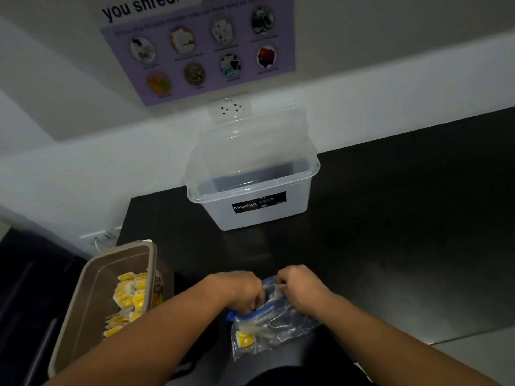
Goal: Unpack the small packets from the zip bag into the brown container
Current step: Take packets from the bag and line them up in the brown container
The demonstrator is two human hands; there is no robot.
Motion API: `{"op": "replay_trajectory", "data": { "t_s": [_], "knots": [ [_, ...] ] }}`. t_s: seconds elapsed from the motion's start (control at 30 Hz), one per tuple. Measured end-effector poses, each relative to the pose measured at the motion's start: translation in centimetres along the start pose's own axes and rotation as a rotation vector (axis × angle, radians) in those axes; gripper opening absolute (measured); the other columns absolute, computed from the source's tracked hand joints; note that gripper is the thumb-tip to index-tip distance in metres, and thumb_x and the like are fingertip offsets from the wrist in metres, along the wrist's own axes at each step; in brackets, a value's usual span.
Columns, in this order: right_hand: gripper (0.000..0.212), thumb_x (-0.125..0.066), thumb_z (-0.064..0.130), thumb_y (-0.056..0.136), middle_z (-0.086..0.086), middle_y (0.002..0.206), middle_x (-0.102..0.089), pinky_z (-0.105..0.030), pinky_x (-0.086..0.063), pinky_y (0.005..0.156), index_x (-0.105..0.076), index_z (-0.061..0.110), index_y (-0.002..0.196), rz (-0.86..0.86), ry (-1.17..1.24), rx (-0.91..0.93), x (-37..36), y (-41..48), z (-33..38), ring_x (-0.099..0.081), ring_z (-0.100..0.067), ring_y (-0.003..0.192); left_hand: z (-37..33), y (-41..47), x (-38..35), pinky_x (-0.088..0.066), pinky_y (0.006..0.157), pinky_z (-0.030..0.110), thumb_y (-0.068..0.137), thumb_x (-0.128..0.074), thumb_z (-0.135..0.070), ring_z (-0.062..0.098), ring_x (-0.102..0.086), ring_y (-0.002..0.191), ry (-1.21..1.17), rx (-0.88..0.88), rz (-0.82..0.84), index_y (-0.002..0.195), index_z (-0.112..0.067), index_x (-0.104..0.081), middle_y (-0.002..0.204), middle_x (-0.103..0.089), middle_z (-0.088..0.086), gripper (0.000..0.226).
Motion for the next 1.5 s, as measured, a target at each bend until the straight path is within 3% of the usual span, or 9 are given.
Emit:
{"op": "replay_trajectory", "data": {
  "t_s": [0.17, 0.33, 0.43, 0.57, 0.73, 0.97, 1.1, 1.37, 1.5],
  "knots": [
    [0.032, -0.063, 0.010, 0.095, -0.012, 0.130, -0.057, -0.039, -0.051, 0.101, -0.061, 0.012, 0.126, 0.092, -0.115, -0.027, -0.6, 0.8, 1.0, -0.059, -0.028, 0.114, -1.5, 0.3, 0.0, -0.046, 0.065, 0.034, 0.088, -0.064, -0.009, 0.019, -0.054, 0.071, 0.148, 0.051, 0.126, 0.090, -0.019, -0.063, 0.079, -0.057, -0.002, 0.010],
    [0.034, -0.068, 0.011, 0.094, -0.010, 0.128, -0.064, -0.036, -0.052, 0.101, -0.064, 0.013, 0.127, 0.108, -0.124, -0.110, -1.3, 0.6, 0.9, -0.065, -0.026, 0.114, -1.4, 0.2, -0.9, -0.056, 0.088, 0.047, 0.096, -0.055, -0.023, 0.029, -0.066, 0.093, 0.182, 0.057, 0.197, 0.099, -0.015, -0.068, 0.100, -0.068, 0.006, 0.016],
    [0.038, -0.074, 0.011, 0.088, -0.011, 0.124, -0.066, -0.036, -0.054, 0.096, -0.067, 0.012, 0.125, 0.115, -0.156, -0.113, -1.7, 0.1, 0.8, -0.067, -0.028, 0.110, -1.5, -0.1, -0.8, -0.053, 0.086, 0.040, 0.096, -0.059, -0.022, 0.022, -0.063, 0.093, 0.151, 0.014, 0.178, 0.111, -0.018, -0.072, 0.107, -0.068, 0.000, 0.020],
    [0.030, -0.073, 0.014, 0.088, -0.011, 0.121, -0.067, -0.036, -0.056, 0.092, -0.071, 0.011, 0.118, 0.094, -0.212, -0.009, -1.9, -1.0, 1.1, -0.068, -0.030, 0.106, -1.8, -0.4, -1.2, -0.051, 0.083, 0.035, 0.093, -0.062, -0.018, 0.018, -0.061, 0.091, 0.064, -0.002, 0.135, 0.111, -0.019, -0.073, 0.109, -0.071, -0.001, 0.021],
    [0.021, -0.070, 0.017, 0.091, -0.009, 0.108, -0.065, -0.033, -0.053, 0.082, -0.074, 0.013, 0.111, 0.089, -0.227, 0.055, -1.8, -2.3, 0.9, -0.063, -0.025, 0.091, -1.1, -1.5, -0.4, -0.056, 0.090, 0.038, 0.088, -0.066, -0.026, 0.018, -0.067, 0.096, -0.185, 0.027, -0.029, 0.100, -0.023, -0.074, 0.101, -0.072, -0.004, 0.014],
    [0.019, -0.067, 0.020, 0.094, -0.008, 0.121, -0.064, -0.036, -0.054, 0.090, -0.072, 0.020, 0.113, 0.086, -0.195, 0.115, -1.7, -3.3, 0.6, -0.063, -0.028, 0.108, -0.3, -2.2, -1.0, -0.052, 0.095, 0.034, 0.093, -0.063, -0.021, 0.012, -0.064, 0.097, -0.390, 0.038, -0.041, 0.103, -0.023, -0.072, 0.099, -0.068, -0.011, 0.014],
    [0.023, -0.069, 0.023, 0.094, -0.009, 0.126, -0.062, -0.038, -0.053, 0.097, -0.071, 0.024, 0.116, 0.078, -0.175, 0.122, -1.9, -3.3, 0.8, -0.059, -0.030, 0.115, -0.2, -2.5, -0.6, -0.048, 0.082, 0.024, 0.093, -0.062, -0.016, 0.003, -0.060, 0.084, -0.505, 0.044, -0.119, 0.099, -0.021, -0.073, 0.089, -0.066, -0.015, 0.014],
    [0.010, -0.067, 0.021, 0.093, -0.002, 0.105, -0.062, -0.034, -0.052, 0.084, -0.064, 0.031, 0.095, 0.020, -0.158, 0.108, -1.6, -3.2, 0.9, -0.060, -0.022, 0.093, 1.0, -2.5, -1.2, -0.049, 0.076, 0.022, 0.098, -0.059, -0.024, 0.007, -0.062, 0.087, -0.797, 0.161, -0.399, 0.103, -0.021, -0.071, 0.096, -0.068, -0.008, 0.014],
    [0.007, -0.062, 0.021, 0.097, -0.003, 0.107, -0.064, -0.035, -0.055, 0.082, -0.065, 0.027, 0.101, -0.062, -0.063, 0.081, -0.6, -3.1, 0.7, -0.063, -0.020, 0.092, 1.0, -2.7, -1.4, -0.046, 0.065, 0.021, 0.101, -0.057, -0.028, 0.006, -0.058, 0.072, -0.917, 0.201, -0.525, 0.101, -0.021, -0.066, 0.087, -0.066, -0.004, 0.012]
  ]
}}
Point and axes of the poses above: each hand's wrist, its own y-axis towards the middle knuckle, its own x-axis out of the back of the hand, z = x × y, the point moved 5 cm from there along y, towards the middle knuckle
